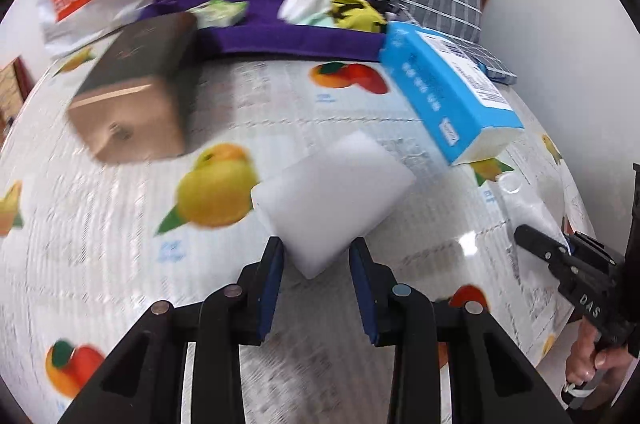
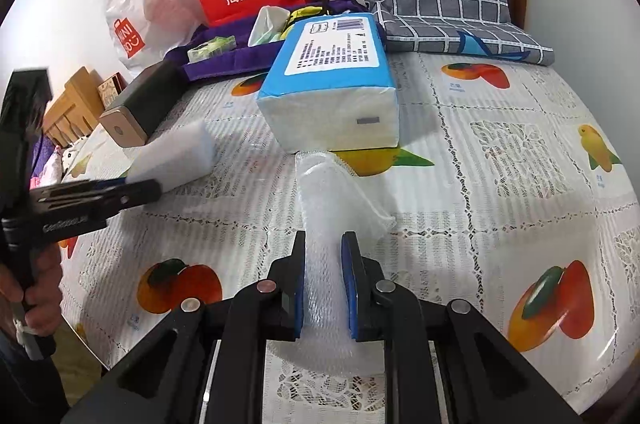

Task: Organize soft objects
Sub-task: 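Lift the white sponge with the left gripper while the right lifts the mesh bag, then carry the white sponge and mesh bag over the purple towel with both grippers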

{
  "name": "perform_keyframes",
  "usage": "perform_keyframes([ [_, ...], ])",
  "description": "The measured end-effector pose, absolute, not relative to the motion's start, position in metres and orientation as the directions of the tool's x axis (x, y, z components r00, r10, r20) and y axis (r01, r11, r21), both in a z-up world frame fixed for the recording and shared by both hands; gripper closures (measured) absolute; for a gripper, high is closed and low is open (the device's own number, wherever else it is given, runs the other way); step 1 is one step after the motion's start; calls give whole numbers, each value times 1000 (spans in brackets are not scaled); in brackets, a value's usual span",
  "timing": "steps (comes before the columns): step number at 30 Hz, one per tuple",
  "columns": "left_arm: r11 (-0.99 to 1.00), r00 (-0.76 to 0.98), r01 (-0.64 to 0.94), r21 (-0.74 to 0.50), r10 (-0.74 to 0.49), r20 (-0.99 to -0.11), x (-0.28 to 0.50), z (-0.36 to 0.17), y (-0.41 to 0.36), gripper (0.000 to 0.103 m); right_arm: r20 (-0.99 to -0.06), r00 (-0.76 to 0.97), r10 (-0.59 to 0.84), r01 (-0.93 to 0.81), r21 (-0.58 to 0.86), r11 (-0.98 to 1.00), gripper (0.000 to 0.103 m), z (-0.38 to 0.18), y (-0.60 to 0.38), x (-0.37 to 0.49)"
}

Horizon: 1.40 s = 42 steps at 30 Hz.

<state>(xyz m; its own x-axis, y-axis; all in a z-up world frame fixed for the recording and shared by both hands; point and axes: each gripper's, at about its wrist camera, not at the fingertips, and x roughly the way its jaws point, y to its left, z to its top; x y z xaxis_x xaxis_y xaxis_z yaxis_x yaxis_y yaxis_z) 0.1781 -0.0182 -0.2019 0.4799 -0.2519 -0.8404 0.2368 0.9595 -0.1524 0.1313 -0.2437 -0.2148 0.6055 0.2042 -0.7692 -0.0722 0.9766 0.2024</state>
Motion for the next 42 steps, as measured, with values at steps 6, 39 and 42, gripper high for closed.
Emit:
perform_keyframes([
  [6, 971, 503, 169, -168, -232, -833, 161, -198, 14, 71, -764, 612, 204, -69, 206, 976, 89, -210, -244, 129],
  [39, 968, 656, 124, -216, -243, -714, 136, -104, 56, 71, -673, 713, 198, -117, 164, 979, 89, -112, -228, 110],
  [42, 968, 662, 121, -220, -243, -709, 139, -98, 57, 71, -666, 720, 197, -118, 163, 980, 89, -107, -228, 112],
])
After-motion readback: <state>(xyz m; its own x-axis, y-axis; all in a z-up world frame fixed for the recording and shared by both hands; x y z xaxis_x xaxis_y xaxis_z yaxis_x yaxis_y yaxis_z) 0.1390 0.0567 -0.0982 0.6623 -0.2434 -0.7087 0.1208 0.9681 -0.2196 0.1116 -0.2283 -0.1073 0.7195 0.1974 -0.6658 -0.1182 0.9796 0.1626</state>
